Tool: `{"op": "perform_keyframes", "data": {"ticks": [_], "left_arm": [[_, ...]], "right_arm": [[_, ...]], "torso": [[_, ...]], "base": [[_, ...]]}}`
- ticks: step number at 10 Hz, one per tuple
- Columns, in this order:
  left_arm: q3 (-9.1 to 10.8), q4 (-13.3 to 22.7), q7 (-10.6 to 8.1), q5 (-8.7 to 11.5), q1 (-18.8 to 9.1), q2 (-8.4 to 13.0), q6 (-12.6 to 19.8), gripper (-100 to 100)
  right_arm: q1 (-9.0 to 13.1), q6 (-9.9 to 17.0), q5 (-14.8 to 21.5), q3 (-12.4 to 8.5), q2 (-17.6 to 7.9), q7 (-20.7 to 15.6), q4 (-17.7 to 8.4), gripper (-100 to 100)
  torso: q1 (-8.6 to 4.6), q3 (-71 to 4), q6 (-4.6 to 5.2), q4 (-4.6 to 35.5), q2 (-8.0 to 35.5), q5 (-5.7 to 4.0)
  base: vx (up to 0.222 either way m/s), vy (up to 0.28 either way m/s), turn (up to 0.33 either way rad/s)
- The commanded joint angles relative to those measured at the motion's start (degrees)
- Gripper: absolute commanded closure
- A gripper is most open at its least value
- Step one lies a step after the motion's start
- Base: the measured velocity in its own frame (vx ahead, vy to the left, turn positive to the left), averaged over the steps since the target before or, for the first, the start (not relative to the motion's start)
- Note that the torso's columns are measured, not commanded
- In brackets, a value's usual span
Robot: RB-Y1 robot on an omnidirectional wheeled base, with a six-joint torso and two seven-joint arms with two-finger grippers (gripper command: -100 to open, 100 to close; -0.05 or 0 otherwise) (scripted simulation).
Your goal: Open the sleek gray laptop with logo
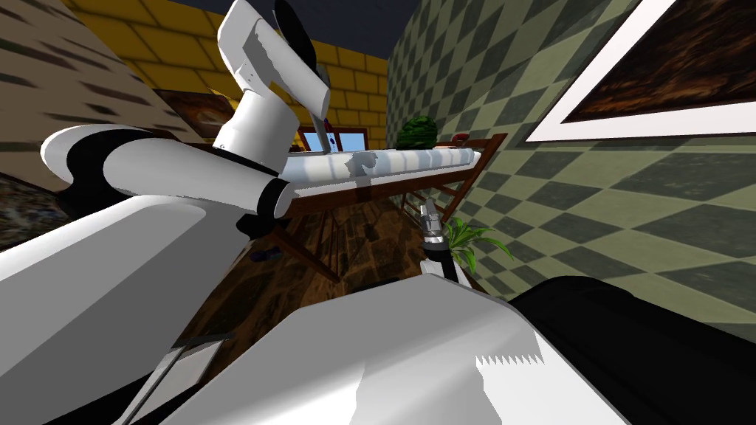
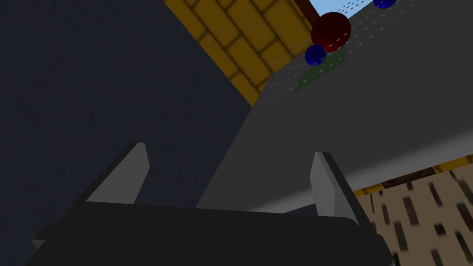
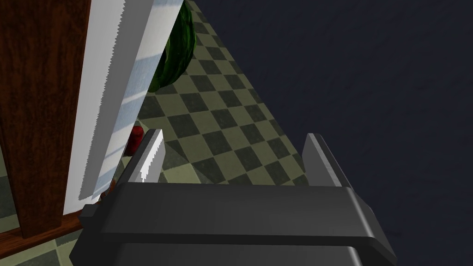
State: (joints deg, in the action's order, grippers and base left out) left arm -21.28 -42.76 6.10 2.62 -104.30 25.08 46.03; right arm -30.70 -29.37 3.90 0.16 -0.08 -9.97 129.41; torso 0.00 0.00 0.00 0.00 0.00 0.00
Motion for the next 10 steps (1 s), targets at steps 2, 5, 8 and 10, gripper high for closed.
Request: {"op": "perform_keyframes", "data": {"ticks": [2, 5, 8, 10], "left_arm": [[-0.66, 5.04, 0.31, -0.29, -1.38, 0.2, 1.41, -100], [-1.11, 8.18, 0.65, -0.38, -2.32, 0.42, 2.42, -100], [-1.96, 13.74, 1.31, -0.53, -3.79, 0.65, 4.29, -100], [-1.97, 13.1, 1.56, -0.23, -4.55, 0.77, 4.71, -100]], "right_arm": [[0.0, 0.0, 0.0, 0.0, 0.0, 0.0, 0.0, 0], [0.0, 0.0, 0.0, 0.0, 0.0, 0.0, 0.0, 0], [0.0, 0.0, 0.0, 0.0, 0.0, 0.0, 0.0, 0], [0.0, 0.0, 0.0, 0.0, 0.0, 0.0, 0.0, 0]], "torso": [[-0.01, 0.0, 0.01, 0.0, -0.01, -0.01], [0.07, -0.04, -0.03, -0.03, -0.05, 0.04], [0.04, -0.06, -0.01, -0.05, -0.06, 0.02], [0.03, -0.05, 0.0, -0.03, -0.07, 0.01]], "base": [[-0.005, 0.0, -0.03], [-0.003, 0.0, -0.019], [-0.004, 0.0, -0.029], [0.041, 0.012, -0.021]]}}
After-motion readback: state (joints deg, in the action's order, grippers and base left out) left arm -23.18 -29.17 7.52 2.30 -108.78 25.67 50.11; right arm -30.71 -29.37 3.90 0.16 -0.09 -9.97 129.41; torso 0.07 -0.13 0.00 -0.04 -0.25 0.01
